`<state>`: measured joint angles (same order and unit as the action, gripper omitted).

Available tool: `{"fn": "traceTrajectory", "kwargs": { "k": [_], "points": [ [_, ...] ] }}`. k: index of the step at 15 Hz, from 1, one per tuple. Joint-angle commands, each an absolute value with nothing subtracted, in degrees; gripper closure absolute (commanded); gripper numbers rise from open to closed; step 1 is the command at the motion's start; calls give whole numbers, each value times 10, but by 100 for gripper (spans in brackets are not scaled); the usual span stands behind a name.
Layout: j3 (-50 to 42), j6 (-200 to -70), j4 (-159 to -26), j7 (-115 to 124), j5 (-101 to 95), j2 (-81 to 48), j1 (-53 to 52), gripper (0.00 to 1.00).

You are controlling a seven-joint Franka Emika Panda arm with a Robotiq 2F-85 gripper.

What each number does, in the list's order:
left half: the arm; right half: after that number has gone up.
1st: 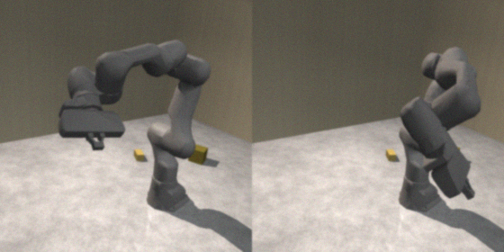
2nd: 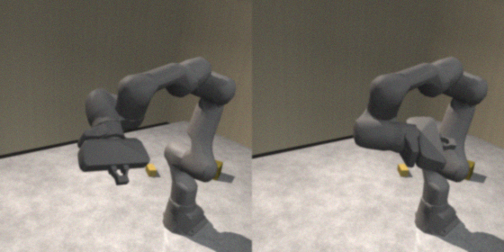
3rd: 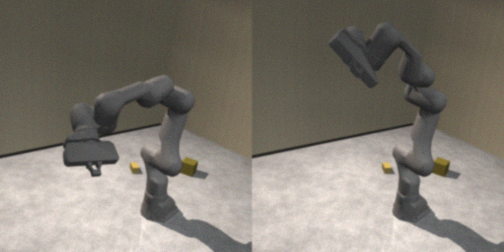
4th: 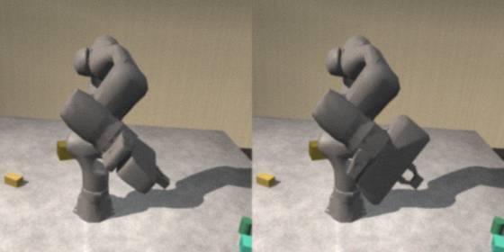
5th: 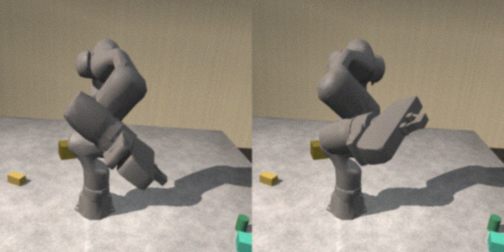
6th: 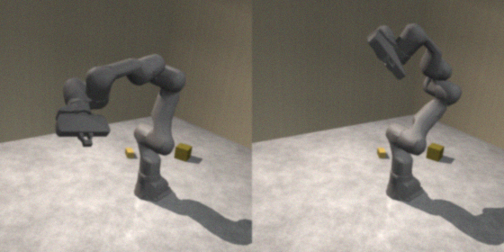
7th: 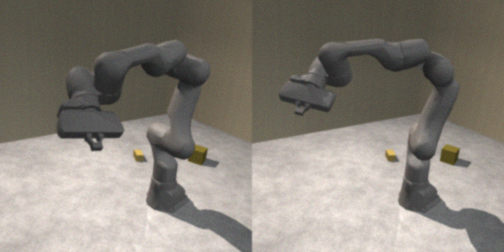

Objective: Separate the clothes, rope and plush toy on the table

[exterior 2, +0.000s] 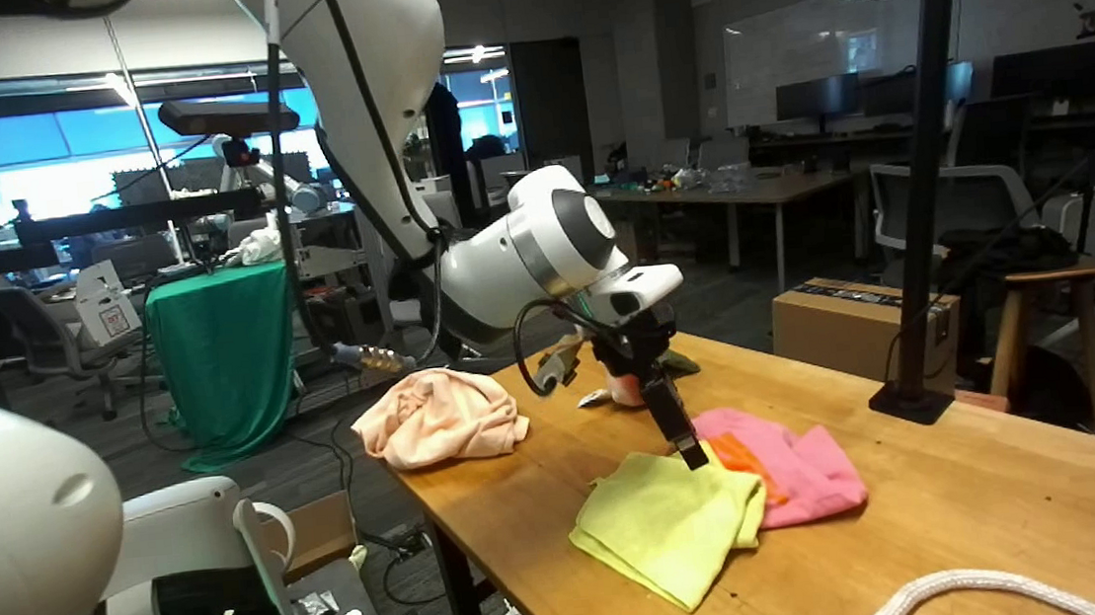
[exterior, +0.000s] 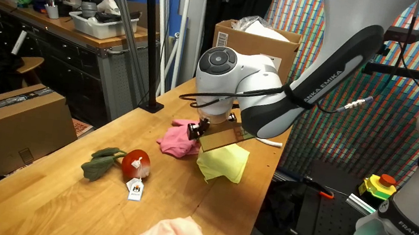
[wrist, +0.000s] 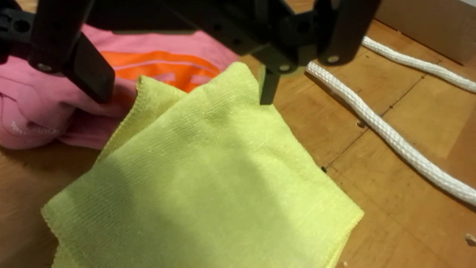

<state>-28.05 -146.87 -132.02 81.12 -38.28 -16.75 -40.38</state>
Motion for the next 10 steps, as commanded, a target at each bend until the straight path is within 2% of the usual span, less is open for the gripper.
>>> {"fn": "traceTrajectory", "kwargs": {
  "k": [1,5,10],
  "points": [
    [-196,-1436,-1304,828,-472,-136,-327,0],
    [-111,-1456,-1281,827,-545,-138,-234,0],
    [-50,-1503,-1262,819,-562,-146,-154,0]
  ]
}}
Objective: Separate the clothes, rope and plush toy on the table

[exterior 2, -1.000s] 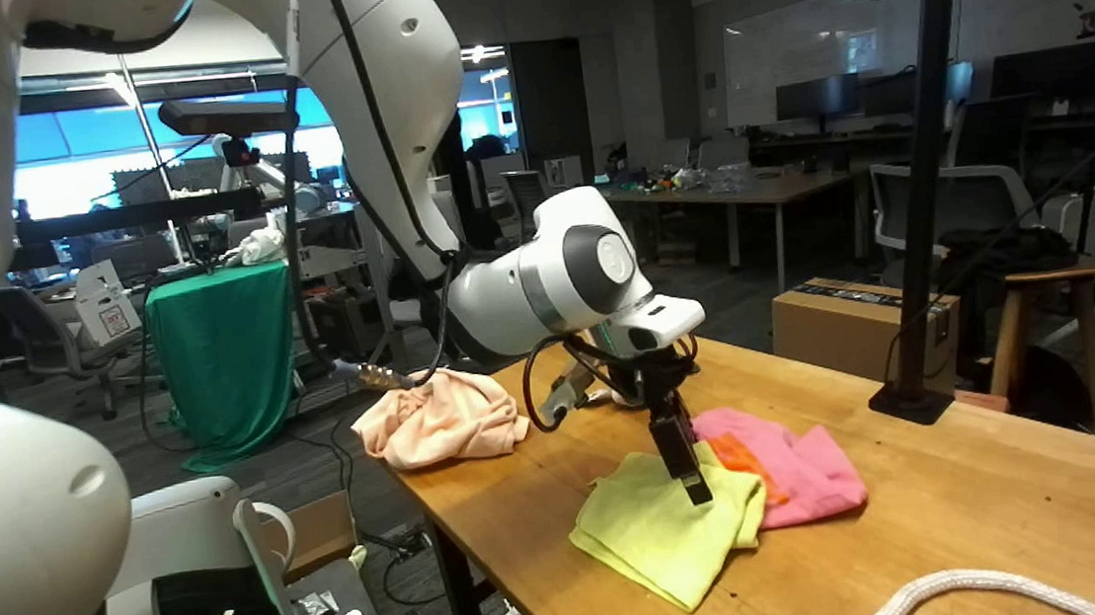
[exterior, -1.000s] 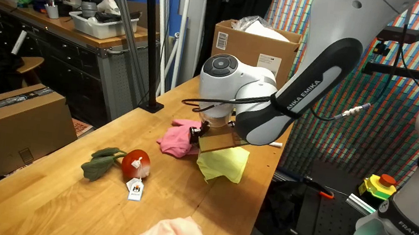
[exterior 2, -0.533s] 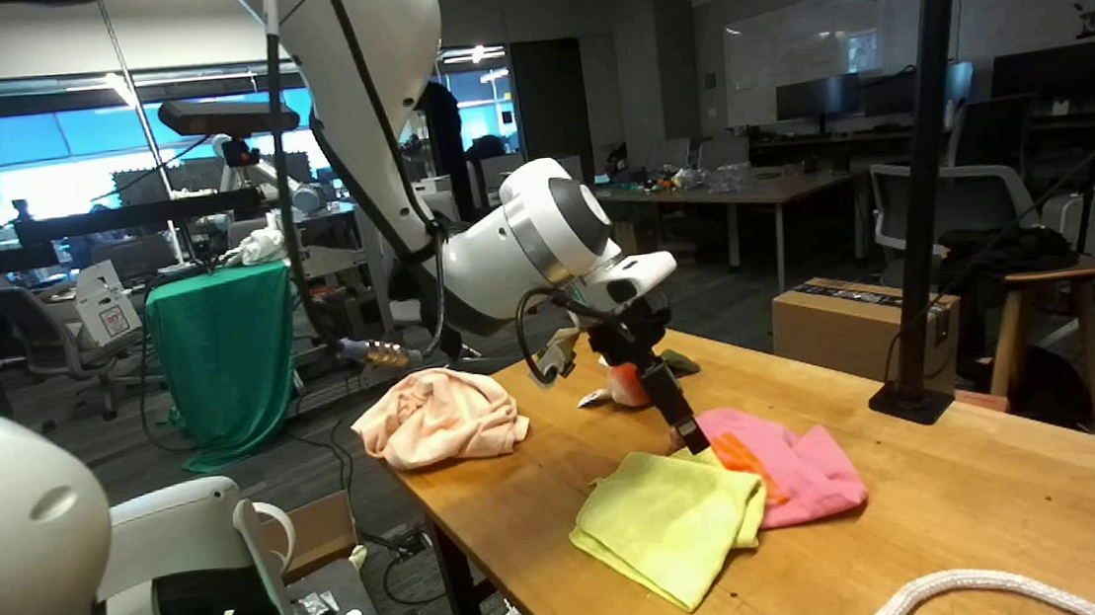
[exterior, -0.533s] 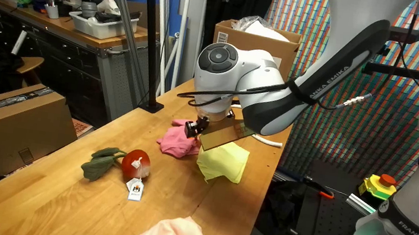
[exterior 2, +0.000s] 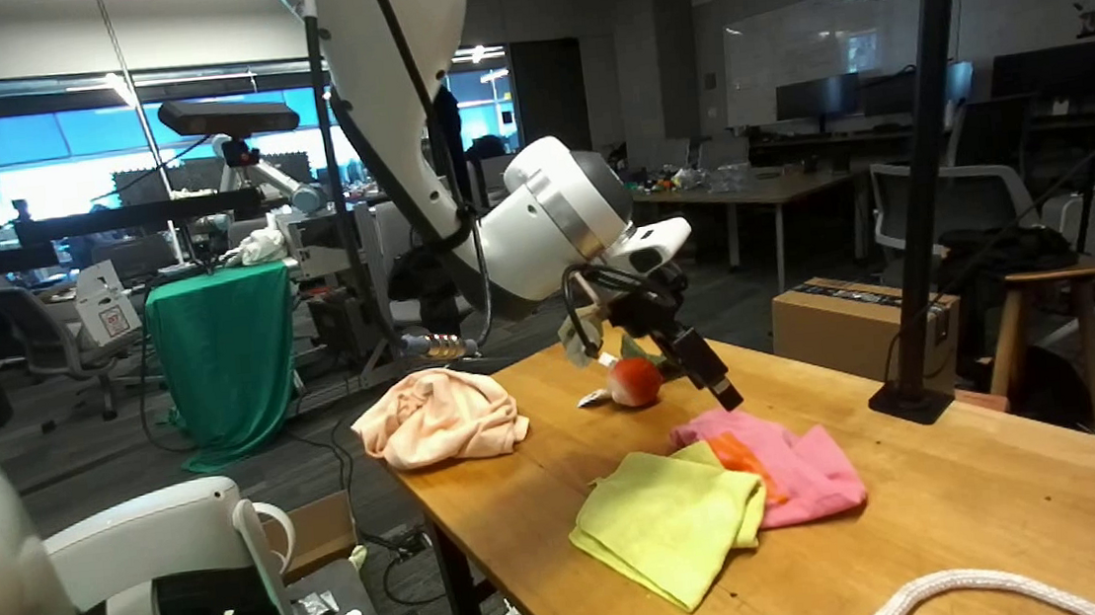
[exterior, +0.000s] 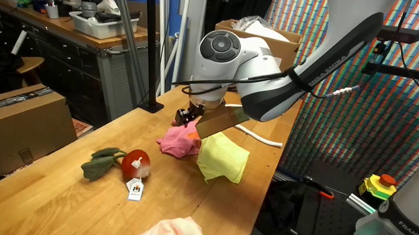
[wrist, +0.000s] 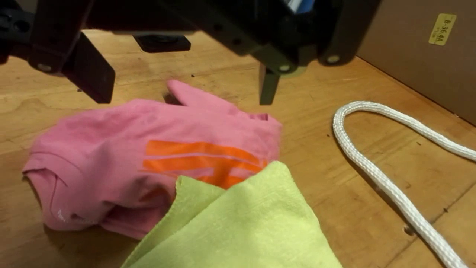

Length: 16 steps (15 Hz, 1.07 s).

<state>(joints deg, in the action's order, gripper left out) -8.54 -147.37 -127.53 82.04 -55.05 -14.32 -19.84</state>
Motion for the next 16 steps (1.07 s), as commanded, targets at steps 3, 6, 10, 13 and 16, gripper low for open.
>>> {"fn": "traceTrajectory", "kwargs": {
  "k": [3,6,10,13,16],
  "points": [
    [-26,-1545,-1257,789,-538,-154,-124,0],
    [-33,-1583,-1253,764,-514,-167,-127,0],
    [-31,-1592,-1245,736,-481,-185,-126,0],
    [-32,-1588,-1237,721,-470,-200,-127,0],
    [-33,-1586,-1229,709,-460,-216,-123,0]
  ]
}}
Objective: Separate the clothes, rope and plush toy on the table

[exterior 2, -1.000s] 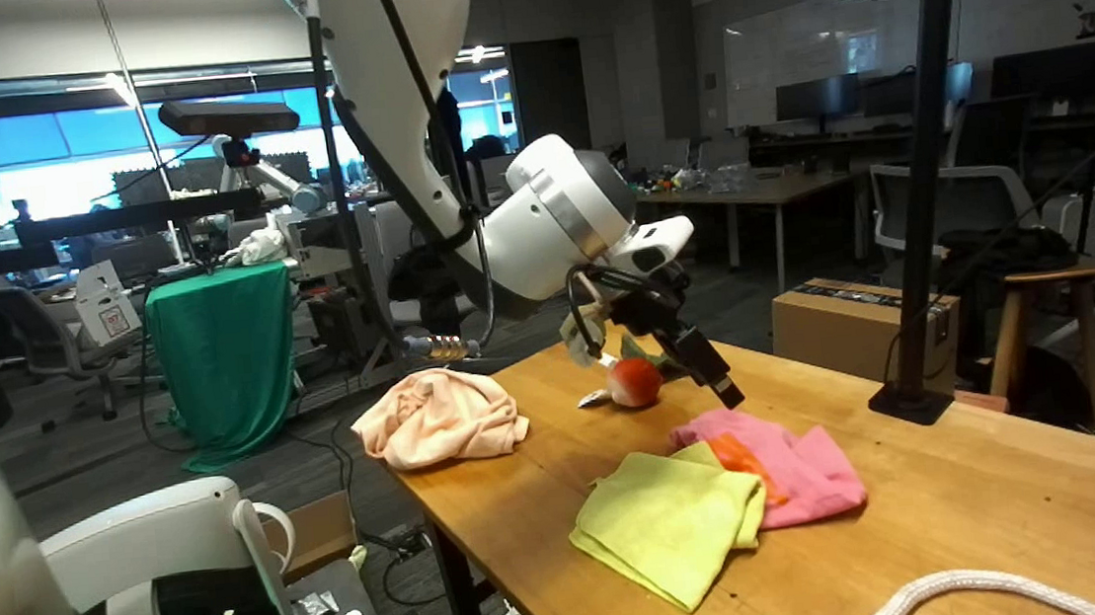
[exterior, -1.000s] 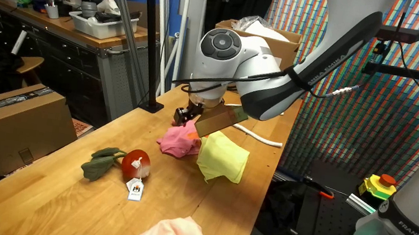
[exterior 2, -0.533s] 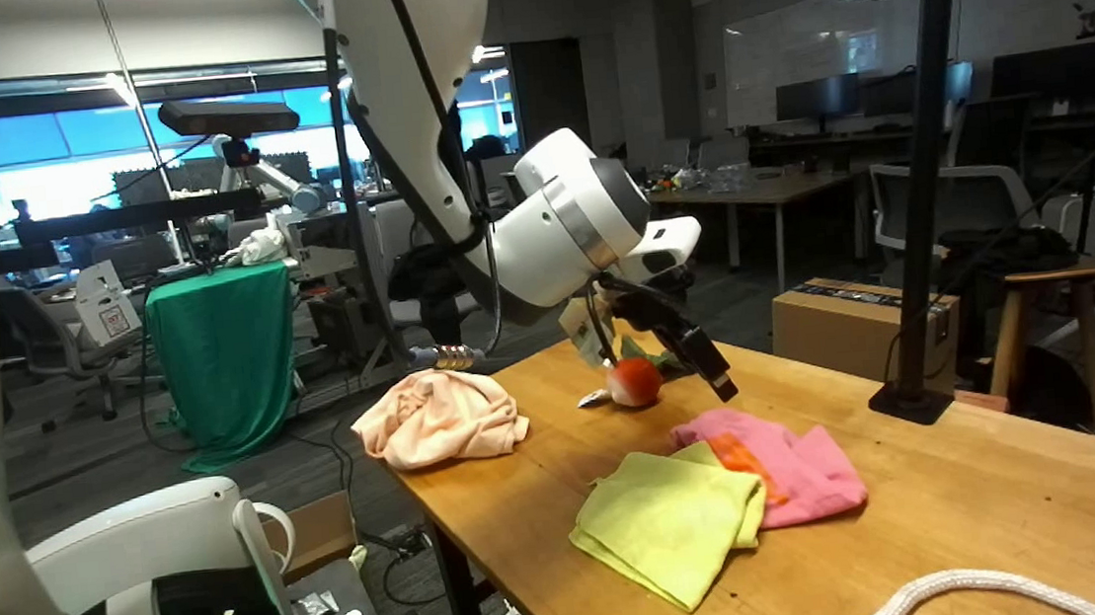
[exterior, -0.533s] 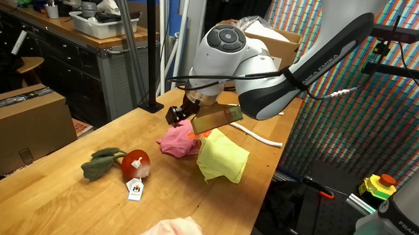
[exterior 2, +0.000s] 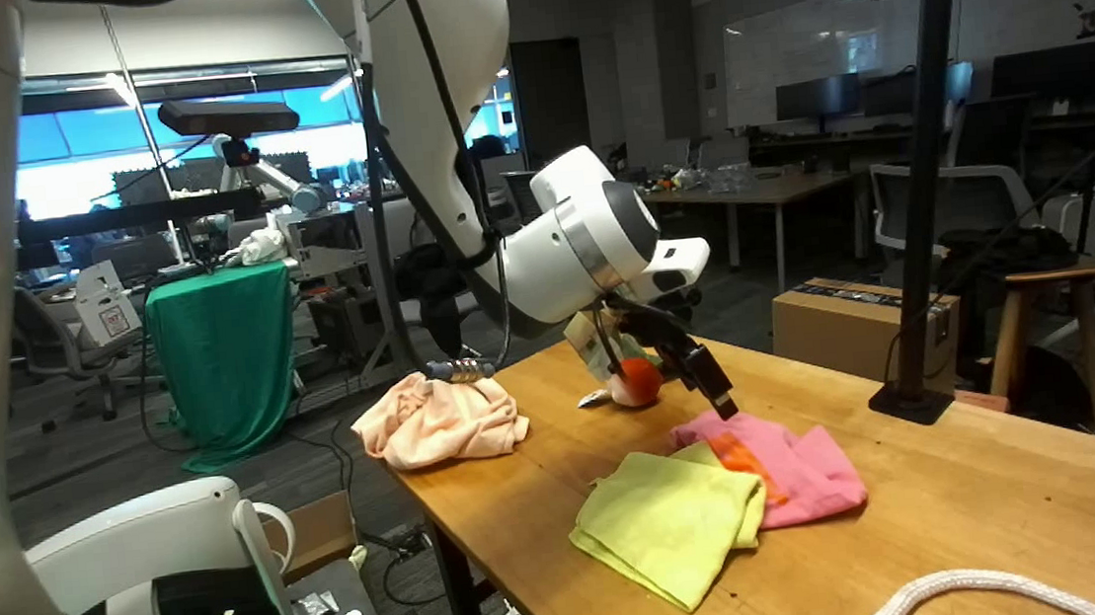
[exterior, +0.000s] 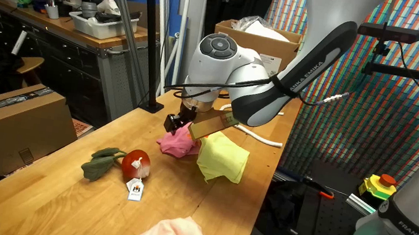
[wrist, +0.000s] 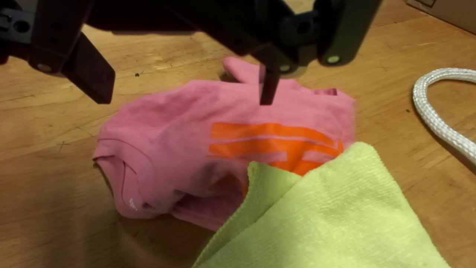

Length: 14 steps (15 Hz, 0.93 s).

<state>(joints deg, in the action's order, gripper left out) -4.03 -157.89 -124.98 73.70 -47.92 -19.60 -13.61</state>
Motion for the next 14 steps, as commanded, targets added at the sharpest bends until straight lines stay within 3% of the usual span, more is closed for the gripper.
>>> {"fn": "traceTrajectory", "kwargs": {
  "k": [1,14],
  "points": [
    [-34,-1586,-1228,707,-459,-220,-121,0],
    [-19,-1618,-1226,661,-422,-260,-83,0]
  ]
}}
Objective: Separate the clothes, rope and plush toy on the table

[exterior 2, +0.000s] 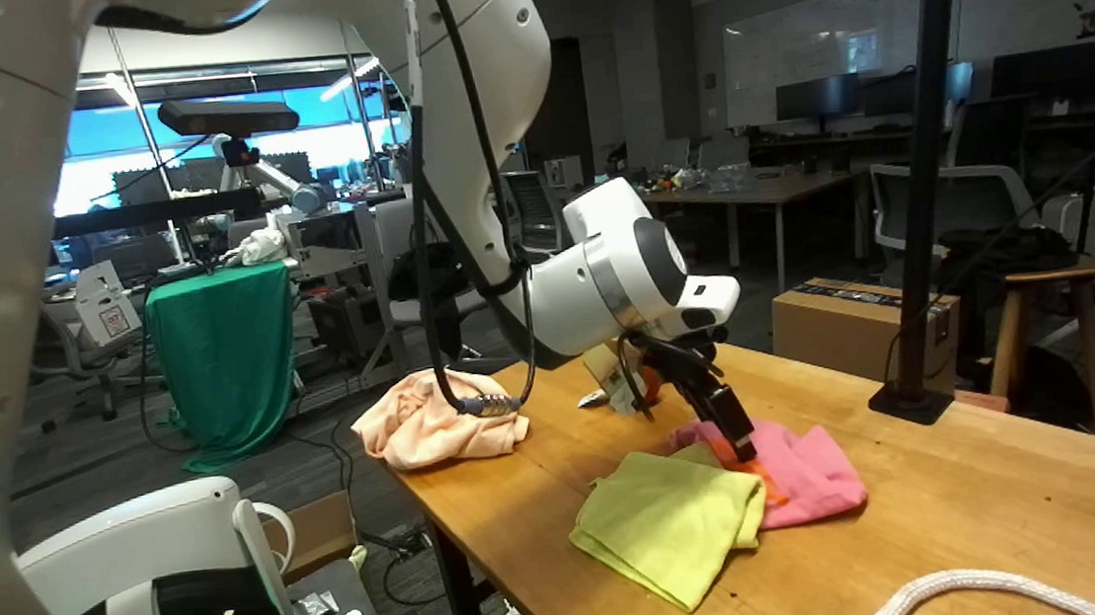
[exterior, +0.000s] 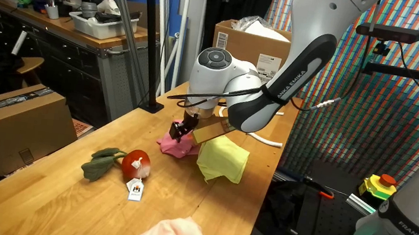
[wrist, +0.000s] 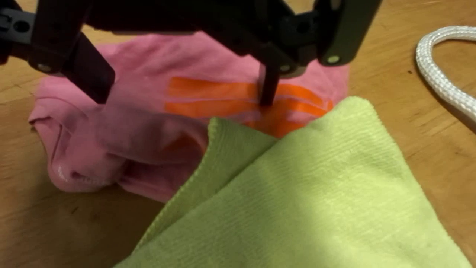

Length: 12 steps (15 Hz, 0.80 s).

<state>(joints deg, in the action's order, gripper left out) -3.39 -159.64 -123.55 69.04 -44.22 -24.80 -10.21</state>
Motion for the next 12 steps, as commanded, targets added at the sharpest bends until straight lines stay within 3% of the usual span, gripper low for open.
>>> {"fn": "traceTrajectory", "kwargs": {
  "k": [1,12],
  "points": [
    [-17,-1621,-1226,656,-419,-262,-80,0],
    [-59,-1611,-1175,692,-461,-285,-95,0]
  ]
}}
